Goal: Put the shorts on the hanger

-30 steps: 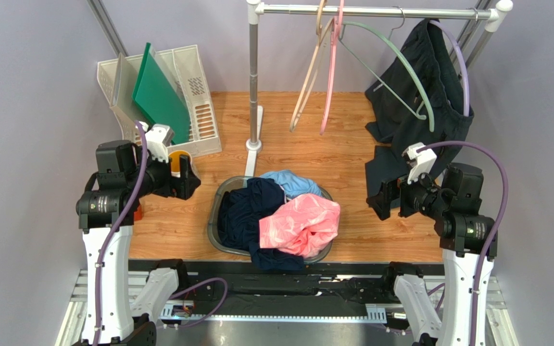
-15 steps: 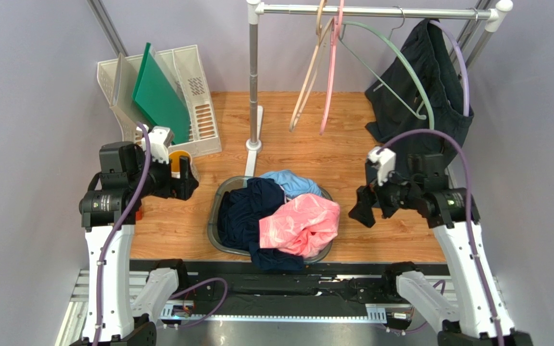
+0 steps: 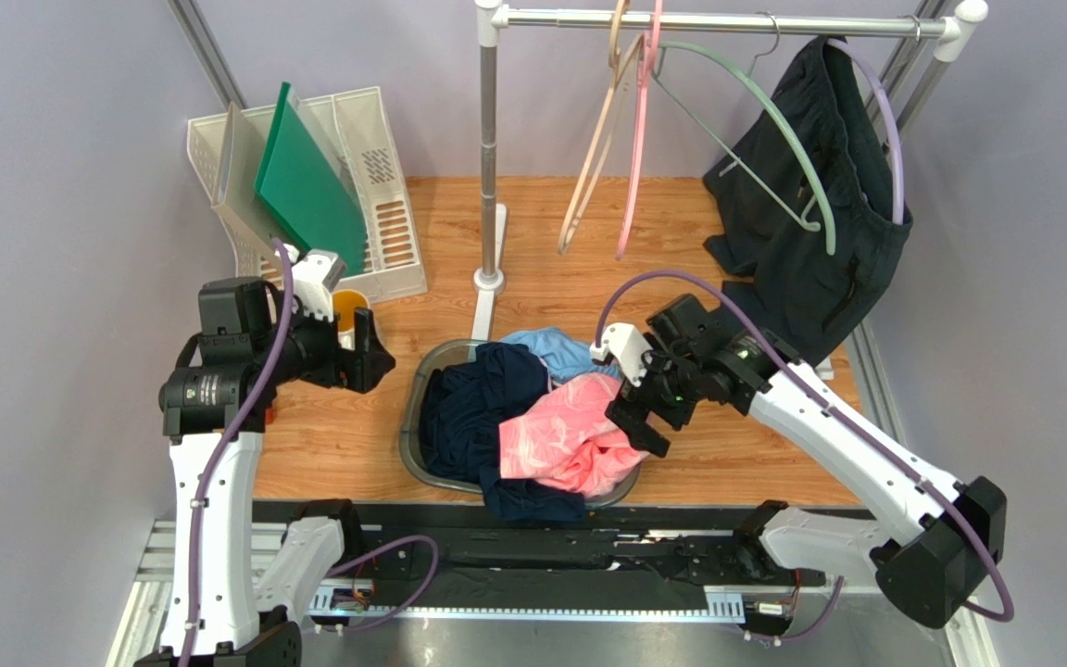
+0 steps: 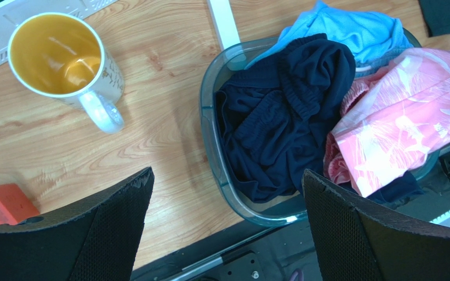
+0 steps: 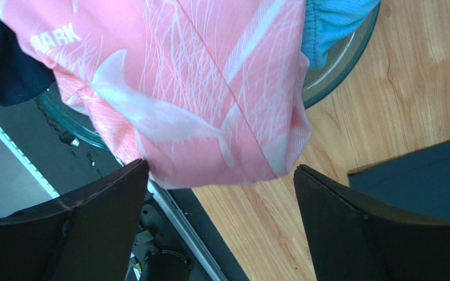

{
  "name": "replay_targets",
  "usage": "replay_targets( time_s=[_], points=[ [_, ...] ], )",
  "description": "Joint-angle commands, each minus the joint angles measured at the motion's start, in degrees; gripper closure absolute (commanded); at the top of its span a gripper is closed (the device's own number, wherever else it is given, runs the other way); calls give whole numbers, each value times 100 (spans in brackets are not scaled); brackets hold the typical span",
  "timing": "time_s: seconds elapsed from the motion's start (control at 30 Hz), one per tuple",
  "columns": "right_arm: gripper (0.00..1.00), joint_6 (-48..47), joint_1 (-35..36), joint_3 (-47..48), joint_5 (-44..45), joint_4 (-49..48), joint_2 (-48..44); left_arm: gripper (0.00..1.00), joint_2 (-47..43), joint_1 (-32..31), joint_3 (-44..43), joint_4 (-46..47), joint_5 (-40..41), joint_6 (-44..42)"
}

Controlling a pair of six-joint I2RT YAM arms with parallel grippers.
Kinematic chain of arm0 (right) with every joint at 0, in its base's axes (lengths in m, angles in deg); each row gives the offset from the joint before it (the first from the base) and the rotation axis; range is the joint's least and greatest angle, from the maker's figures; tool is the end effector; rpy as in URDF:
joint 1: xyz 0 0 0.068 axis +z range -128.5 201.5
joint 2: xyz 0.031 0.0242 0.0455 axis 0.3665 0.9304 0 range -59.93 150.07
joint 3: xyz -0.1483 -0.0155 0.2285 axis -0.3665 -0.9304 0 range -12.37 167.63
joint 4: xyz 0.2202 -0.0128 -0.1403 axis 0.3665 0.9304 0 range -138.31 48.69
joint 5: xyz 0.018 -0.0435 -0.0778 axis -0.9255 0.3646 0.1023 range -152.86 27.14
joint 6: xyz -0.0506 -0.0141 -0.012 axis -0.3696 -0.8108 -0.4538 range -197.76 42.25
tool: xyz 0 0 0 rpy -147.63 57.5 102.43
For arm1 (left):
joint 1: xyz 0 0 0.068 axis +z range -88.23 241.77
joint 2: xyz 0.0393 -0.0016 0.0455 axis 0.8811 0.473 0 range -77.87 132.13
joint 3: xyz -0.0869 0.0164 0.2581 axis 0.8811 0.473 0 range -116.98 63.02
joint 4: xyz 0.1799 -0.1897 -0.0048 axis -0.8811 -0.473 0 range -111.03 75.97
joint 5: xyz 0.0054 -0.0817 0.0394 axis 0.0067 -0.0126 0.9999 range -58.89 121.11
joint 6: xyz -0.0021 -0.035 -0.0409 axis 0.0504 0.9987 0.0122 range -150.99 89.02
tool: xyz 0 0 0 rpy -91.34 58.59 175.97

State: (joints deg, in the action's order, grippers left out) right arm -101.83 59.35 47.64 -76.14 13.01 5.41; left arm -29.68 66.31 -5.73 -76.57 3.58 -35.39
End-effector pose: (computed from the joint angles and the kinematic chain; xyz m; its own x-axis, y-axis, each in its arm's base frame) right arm 0.1548 0.1306 0.2907 -0.3890 -0.8050 -0.4479 -0.9066 0.4208 0.0311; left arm 0.1316 -0.0061 0.3819 -0.6438 0.0173 -0.7650 0.3229 0.9125 -0.2511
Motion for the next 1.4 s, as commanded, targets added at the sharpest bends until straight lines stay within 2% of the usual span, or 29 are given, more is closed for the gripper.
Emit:
replay_targets(
  time_s=[0.0,0.03,0.07,0.13,0.17,0.2,0.33,0.5,0.87,1.03,1.37],
  points=[
    [10,-159,267,-33,318,-559,198,1,68,30,-59,-3,-358,-218],
    [17,-159,302,-7,274,-568,233,1,68,21,-86,-30,-411,-227],
    [38,-150,355,28,238,-542,268,1,68,30,-103,-73,-437,-271],
    [61,-176,373,177,63,-402,260,1,68,21,-156,-117,-490,-315],
    [94,-194,373,239,27,-367,199,1,77,30,-182,-135,-499,-324],
    [100,-229,364,405,-25,-227,163,1,77,21,-235,-161,-560,-324],
    [100,-300,373,1054,-350,116,-249,0,68,30,-358,-197,-736,-351],
    [100,34,399,1960,-720,82,-680,1,-37,30,-358,-74,-859,-272],
    [100,658,627,4534,-1062,135,-119,1,-213,30,-420,198,-1070,-184],
    [100,711,891,5230,-1283,-489,249,1,-275,30,-411,488,-1211,1],
    [100,1106,1981,6488,-721,-1893,1095,1,33,30,-710,612,-1159,291]
  ],
)
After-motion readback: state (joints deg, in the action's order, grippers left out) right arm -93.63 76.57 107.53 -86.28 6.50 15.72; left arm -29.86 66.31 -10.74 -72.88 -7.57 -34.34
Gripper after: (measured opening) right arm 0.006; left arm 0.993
